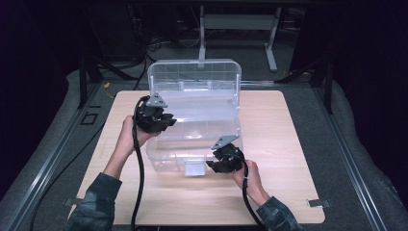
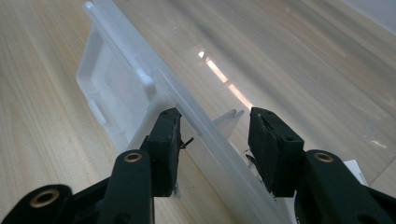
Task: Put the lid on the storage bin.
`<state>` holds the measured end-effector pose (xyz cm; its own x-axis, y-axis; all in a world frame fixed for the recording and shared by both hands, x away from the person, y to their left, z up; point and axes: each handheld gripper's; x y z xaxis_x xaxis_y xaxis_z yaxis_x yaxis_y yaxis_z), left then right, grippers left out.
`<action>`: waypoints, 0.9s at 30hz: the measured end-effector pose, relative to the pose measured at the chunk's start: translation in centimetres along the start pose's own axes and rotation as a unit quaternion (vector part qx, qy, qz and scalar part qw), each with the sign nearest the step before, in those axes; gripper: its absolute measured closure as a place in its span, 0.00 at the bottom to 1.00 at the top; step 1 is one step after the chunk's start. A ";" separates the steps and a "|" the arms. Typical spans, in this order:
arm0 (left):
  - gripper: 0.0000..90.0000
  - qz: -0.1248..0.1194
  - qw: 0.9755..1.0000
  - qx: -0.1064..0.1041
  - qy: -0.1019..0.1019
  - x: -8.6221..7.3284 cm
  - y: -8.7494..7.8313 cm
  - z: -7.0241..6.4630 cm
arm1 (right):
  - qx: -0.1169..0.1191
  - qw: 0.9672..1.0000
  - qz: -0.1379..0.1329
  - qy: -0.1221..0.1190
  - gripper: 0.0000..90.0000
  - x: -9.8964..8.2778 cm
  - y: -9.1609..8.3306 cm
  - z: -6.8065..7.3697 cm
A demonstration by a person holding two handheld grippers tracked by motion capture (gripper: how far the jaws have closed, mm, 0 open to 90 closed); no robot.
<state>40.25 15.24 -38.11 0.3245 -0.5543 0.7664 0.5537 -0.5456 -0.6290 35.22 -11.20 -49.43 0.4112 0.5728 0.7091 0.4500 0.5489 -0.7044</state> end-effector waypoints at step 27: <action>0.82 -0.016 1.000 0.017 -0.008 -1.2 -0.4 -1.5 | -0.002 1.000 -0.003 -0.004 0.61 0.0 0.1 0.0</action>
<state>38.53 15.20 -38.96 0.3175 -0.5268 0.7885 0.5896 -0.5416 -0.5992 35.30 -11.11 -49.51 0.4023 0.5746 0.7128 0.4562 0.5492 -0.7002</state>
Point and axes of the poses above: each handheld gripper's, and its own axes: y roughly forward along the jaws, x roughly out of its top, z roughly to its left, and after that the axes turned 3 degrees about -z, right-handed
